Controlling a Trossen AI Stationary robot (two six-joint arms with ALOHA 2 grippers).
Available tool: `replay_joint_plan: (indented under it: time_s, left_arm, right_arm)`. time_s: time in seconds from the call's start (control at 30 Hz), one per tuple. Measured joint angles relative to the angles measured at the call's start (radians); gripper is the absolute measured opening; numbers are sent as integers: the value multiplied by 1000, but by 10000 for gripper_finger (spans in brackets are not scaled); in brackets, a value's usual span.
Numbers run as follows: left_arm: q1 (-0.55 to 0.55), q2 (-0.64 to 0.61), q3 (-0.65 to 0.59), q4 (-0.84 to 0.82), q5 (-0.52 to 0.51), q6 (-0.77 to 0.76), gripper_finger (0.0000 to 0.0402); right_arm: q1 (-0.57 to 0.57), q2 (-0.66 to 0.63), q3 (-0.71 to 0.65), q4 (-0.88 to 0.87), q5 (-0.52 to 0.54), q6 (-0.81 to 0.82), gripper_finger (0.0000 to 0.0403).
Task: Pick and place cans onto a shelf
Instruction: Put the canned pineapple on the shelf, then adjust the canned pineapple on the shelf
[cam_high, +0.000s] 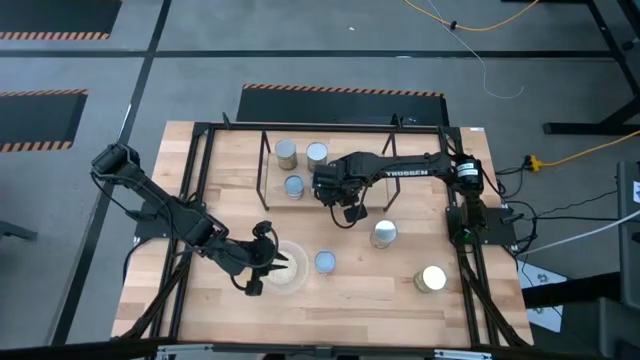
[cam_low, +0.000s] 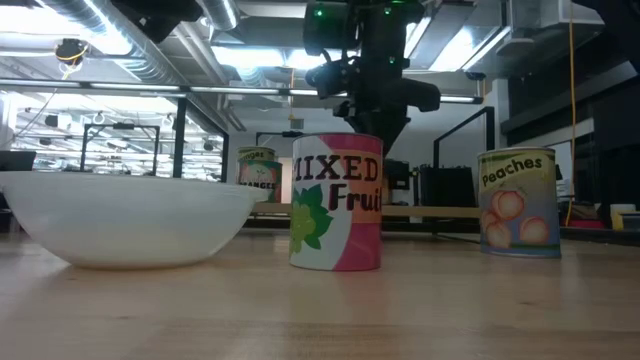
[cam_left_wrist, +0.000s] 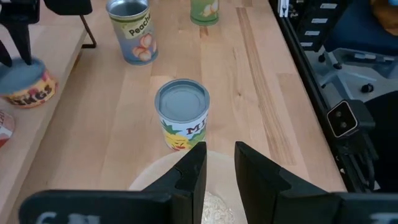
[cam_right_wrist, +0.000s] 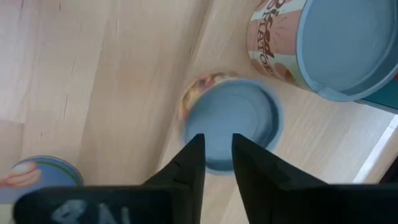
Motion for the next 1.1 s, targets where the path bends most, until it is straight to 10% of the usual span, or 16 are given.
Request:
replay_joint_plan:
  time_s: [1.1]
  left_arm:
    - [0, 0, 0, 0, -11, -33, 77]
  right_arm:
    - [-102, 0, 1, -110, -36, 414, 91]
